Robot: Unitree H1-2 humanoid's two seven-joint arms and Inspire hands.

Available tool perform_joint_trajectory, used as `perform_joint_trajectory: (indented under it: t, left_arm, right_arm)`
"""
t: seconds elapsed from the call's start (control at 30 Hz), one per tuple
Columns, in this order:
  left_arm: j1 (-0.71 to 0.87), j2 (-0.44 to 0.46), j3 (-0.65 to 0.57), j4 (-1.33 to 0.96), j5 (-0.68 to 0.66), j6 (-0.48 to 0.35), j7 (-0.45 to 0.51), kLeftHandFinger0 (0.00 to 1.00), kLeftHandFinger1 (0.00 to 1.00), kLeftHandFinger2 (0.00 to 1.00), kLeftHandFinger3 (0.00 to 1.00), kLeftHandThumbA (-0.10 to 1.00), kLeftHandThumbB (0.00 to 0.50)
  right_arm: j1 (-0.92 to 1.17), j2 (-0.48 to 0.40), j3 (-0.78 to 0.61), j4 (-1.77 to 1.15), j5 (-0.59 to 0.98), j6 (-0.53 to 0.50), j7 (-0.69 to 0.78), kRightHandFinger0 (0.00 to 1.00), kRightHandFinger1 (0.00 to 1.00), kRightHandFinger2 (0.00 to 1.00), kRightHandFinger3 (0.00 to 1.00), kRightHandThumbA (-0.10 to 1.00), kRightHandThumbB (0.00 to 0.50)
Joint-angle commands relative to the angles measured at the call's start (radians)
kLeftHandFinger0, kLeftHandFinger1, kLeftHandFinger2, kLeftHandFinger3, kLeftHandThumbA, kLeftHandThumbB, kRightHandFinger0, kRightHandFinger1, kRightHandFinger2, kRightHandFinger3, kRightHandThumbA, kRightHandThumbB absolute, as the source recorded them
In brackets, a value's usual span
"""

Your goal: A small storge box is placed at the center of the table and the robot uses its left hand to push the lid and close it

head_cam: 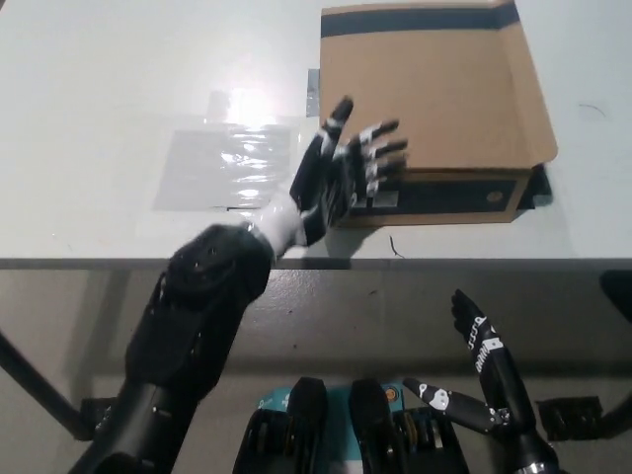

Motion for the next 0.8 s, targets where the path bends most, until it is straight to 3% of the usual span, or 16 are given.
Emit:
perform_joint_trajectory:
  t: [0.0, 0.37, 0.53, 0.77]
  left_arm:
    - [-0.003, 0.0, 0.009, 0.039, 0.04, -0.063, -0.042, 1.0, 1.0, 1.0, 1.0, 1.0, 0.353]
    - [0.112, 0.023, 0.029, -0.131, 0.024, -0.035, -0.063, 1.0, 1.0, 1.0, 1.0, 1.0, 0.393]
    - [0.228, 0.056, 0.017, -0.443, 0.008, -0.012, -0.08, 1.0, 1.0, 1.0, 1.0, 1.0, 0.448]
    - [0.439, 0.126, -0.036, -0.912, 0.001, 0.017, -0.097, 1.0, 1.0, 1.0, 1.0, 1.0, 0.424]
  right_arm:
    - [-0.031, -0.003, 0.011, -0.034, -0.004, -0.05, 0.014, 1.0, 1.0, 1.0, 1.0, 1.0, 0.342]
    - [-0.013, -0.002, 0.024, -0.033, 0.0, -0.05, 0.015, 1.0, 1.0, 1.0, 1.0, 1.0, 0.329]
    - [-0.012, -0.004, 0.028, -0.029, -0.004, -0.05, 0.01, 1.0, 1.0, 1.0, 1.0, 1.0, 0.326]
    - [0.011, 0.0, 0.027, -0.03, 0.015, -0.05, 0.021, 1.0, 1.0, 1.0, 1.0, 1.0, 0.316]
